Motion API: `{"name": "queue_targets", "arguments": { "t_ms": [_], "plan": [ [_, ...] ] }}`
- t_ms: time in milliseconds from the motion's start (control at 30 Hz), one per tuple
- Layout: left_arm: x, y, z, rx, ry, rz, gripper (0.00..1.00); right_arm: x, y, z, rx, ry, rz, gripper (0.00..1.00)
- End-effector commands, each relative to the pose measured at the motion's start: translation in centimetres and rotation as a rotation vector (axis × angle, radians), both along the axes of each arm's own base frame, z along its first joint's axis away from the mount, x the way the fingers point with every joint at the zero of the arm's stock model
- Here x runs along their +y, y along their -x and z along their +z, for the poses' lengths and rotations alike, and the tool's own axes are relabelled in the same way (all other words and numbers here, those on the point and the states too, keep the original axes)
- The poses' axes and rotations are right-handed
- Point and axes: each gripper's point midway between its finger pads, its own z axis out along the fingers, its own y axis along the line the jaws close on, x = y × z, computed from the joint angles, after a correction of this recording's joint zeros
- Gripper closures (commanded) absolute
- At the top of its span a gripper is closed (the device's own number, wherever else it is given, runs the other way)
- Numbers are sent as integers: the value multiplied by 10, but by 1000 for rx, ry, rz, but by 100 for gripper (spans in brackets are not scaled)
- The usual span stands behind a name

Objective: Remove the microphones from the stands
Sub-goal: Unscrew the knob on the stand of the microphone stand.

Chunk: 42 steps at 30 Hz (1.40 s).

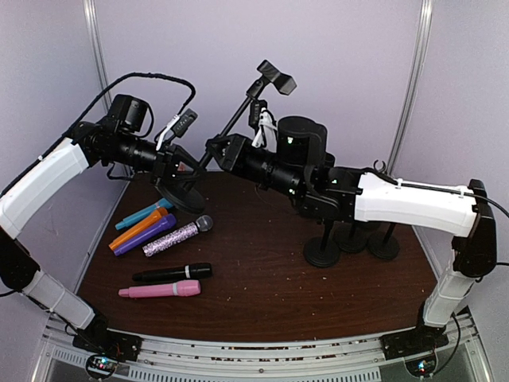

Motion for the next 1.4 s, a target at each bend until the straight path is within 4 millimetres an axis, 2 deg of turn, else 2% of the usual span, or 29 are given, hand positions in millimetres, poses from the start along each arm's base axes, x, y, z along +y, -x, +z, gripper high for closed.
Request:
{"name": "queue_targets", "arguments": {
  "t_ms": [0, 133, 233, 333, 433, 500, 667, 833, 900, 1067, 1133, 1200, 1267, 1333, 1367],
  "plan": [
    [-1, 5, 23, -76, 62, -24, 100, -16, 9, 40, -47, -109, 3, 90],
    [-2, 12, 28, -56, 88, -57, 100, -16, 16, 54, -79, -152, 42, 100],
    [-4, 25, 34, -1, 138, -128, 100, -13, 29, 75, -137, -226, 141, 100],
    [-6, 45, 44, 74, 208, -238, 100, -9, 55, 102, -227, -322, 319, 100],
    [-3, 63, 54, 122, 266, -331, 100, -7, 88, 120, -325, -368, 511, 100],
    [-1, 71, 60, 152, 298, -383, 100, -11, 114, 127, -402, -390, 641, 100],
    [4, 86, 70, 218, 353, -478, 100, -28, 153, 140, -501, -481, 862, 100],
    [6, 91, 71, 232, 366, -502, 100, -46, 180, 156, -528, -605, 1072, 100],
    [6, 90, 71, 232, 366, -502, 100, -47, 186, 157, -520, -615, 1126, 99],
    [5, 90, 71, 224, 367, -504, 100, -41, 184, 150, -501, -564, 1123, 89],
    [4, 89, 72, 209, 361, -492, 100, -33, 174, 144, -475, -509, 1059, 74],
    [3, 84, 70, 187, 343, -459, 100, -9, 139, 118, -392, -373, 881, 50],
    [-1, 70, 65, 131, 295, -370, 100, 1, 96, 89, -314, -213, 647, 28],
    [-2, 53, 60, 74, 251, -270, 100, -1, 63, 60, -244, -63, 451, 13],
    [-2, 44, 58, 55, 232, -223, 100, -4, 52, 49, -208, -14, 384, 12]
  ]
}}
